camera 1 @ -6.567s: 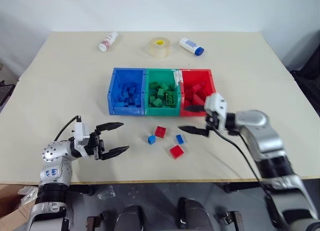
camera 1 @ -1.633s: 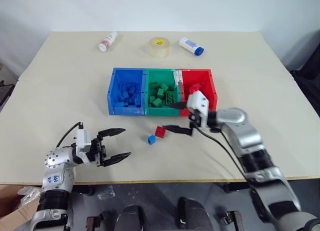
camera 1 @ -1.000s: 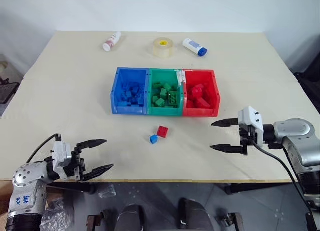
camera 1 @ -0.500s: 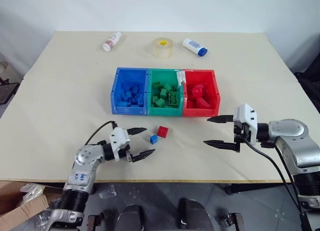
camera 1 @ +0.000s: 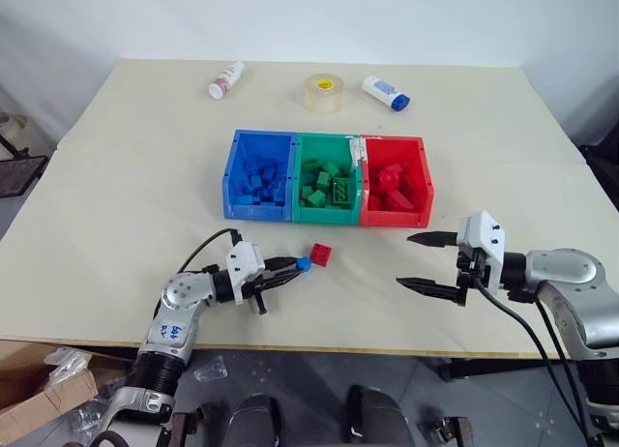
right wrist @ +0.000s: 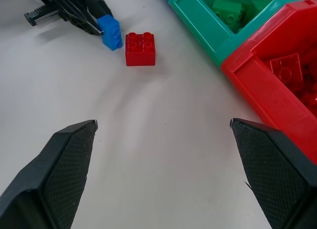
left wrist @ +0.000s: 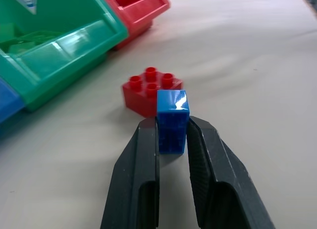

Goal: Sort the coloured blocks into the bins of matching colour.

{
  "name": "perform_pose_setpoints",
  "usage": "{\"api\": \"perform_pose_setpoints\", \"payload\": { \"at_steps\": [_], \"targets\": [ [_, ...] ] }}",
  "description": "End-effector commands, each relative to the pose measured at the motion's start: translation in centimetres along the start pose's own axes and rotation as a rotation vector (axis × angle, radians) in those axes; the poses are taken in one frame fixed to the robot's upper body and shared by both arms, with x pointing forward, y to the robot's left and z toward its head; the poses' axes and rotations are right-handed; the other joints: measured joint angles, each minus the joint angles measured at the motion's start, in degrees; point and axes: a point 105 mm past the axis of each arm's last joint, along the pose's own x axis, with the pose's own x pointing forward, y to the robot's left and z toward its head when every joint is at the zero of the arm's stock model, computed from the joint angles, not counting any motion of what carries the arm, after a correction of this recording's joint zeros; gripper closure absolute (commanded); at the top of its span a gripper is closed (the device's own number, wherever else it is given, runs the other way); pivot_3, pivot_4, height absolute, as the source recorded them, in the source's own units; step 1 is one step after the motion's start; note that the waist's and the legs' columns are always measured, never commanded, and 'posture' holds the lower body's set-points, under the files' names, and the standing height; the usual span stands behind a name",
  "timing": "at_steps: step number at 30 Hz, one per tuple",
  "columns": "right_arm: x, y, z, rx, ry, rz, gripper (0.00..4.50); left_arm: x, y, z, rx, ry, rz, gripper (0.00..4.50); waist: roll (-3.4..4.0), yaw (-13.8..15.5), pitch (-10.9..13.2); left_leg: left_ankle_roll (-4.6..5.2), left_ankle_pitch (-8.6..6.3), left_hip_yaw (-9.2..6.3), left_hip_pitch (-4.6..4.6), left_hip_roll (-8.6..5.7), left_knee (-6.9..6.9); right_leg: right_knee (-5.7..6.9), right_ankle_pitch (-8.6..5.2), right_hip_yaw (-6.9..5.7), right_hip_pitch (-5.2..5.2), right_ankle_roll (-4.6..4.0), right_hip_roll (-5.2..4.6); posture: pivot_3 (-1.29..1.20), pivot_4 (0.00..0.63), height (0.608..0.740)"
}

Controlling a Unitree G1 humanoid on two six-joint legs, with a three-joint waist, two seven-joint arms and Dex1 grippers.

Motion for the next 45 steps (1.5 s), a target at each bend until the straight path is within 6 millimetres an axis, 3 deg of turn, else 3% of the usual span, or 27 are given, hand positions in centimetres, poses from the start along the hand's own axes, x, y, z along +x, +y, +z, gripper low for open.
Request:
{"api": "perform_pose_setpoints", "payload": {
  "at_steps": [1,5,12,14,17,21,24,32,37,41,45],
  "targets": [
    [-0.4,-0.3,1.5,-0.046,-0.034,-0.014,0.0,0.2,1.2,3.1,0.055,-0.085,0.054,4.06,-0.01,0.0,0.0,0.0,0.0,0.0,-0.01,0.0,0.0,0.0,0.0,0.0,0.0,0.0,0.0,0.0,0.15,0.74],
    [-0.3,-0.5,1.5,-0.046,-0.038,-0.017,0.0,-0.6,3.6,5.3,0.092,-0.104,0.17,4.06,-0.01,0.0,0.0,0.0,0.0,-0.01,-0.02,0.0,0.01,0.0,0.0,0.0,0.0,0.0,0.0,0.0,0.15,0.74],
    [0.0,-0.7,1.7,-0.044,-0.047,-0.02,0.0,-2.1,10.1,8.5,0.184,-0.046,0.397,4.06,-0.01,0.1,0.0,0.0,0.0,-0.01,-0.02,0.0,0.0,-0.01,0.0,-0.01,0.0,0.01,0.01,0.0,0.15,0.74],
    [0.1,-0.8,1.8,-0.044,-0.052,-0.021,0.0,-2.1,12.5,9.2,0.198,-0.044,0.481,3.34,-0.03,0.3,0.0,0.0,0.0,-0.02,-0.04,-0.01,0.01,-0.03,0.01,-0.03,0.01,0.02,0.01,0.0,0.15,0.74],
    [0.2,-0.9,1.9,-0.046,-0.057,-0.022,0.0,-1.7,13.6,8.9,0.198,-0.03,0.492,2.48,-0.03,0.1,0.0,0.01,-0.01,-0.02,-0.05,-0.03,0.04,-0.06,0.03,-0.03,0.04,0.06,0.02,0.0,0.15,0.74],
    [0.1,-1.0,2.0,-0.048,-0.059,-0.027,0.0,-2.0,12.8,8.6,0.195,-0.027,0.412,1.25,-0.04,-0.2,0.0,0.02,-0.01,0.02,-0.06,-0.05,-0.15,-0.16,0.04,-0.03,-0.01,0.08,0.03,0.0,0.15,0.74],
    [0.0,-0.9,1.9,-0.044,-0.056,-0.027,0.0,-3.6,11.6,8.1,0.19,-0.008,0.333,0.38,-0.05,-0.4,0.0,-0.02,0.01,0.04,-0.06,-0.03,-0.23,-0.17,0.03,-0.03,-0.07,0.08,0.06,0.0,0.15,0.74],
    [0.2,-1.0,1.9,-0.041,-0.057,0.005,0.0,-9.5,6.7,6.8,0.153,0.081,0.089,0.38,-0.04,-0.6,0.0,-0.01,0.01,0.05,-0.02,0.01,-0.12,-0.08,0.03,0.04,-0.06,0.07,0.05,0.0,0.15,0.74],
    [0.0,-1.0,1.7,-0.039,-0.059,0.043,0.0,-15.0,3.9,4.6,0.058,0.219,0.033,0.38,-0.04,-1.0,0.0,-0.01,0.0,0.06,-0.01,0.03,-0.19,-0.08,0.02,0.05,-0.09,0.05,0.04,0.0,0.15,0.74],
    [0.0,-1.0,1.6,-0.038,-0.056,0.053,0.0,-16.8,3.1,4.3,0.018,0.247,0.043,0.38,-0.04,-1.0,0.0,0.0,-0.01,0.04,-0.04,0.03,-0.18,-0.09,0.01,0.02,-0.1,0.03,0.04,0.0,0.15,0.74],
    [0.1,-1.3,1.7,-0.042,-0.057,0.058,0.0,-16.6,3.0,4.4,0.02,0.245,0.049,0.38,-0.03,-1.1,0.0,0.0,-0.01,0.04,-0.02,0.03,-0.17,-0.05,0.01,0.04,-0.09,0.03,0.03,0.0,0.15,0.74]
  ]
}}
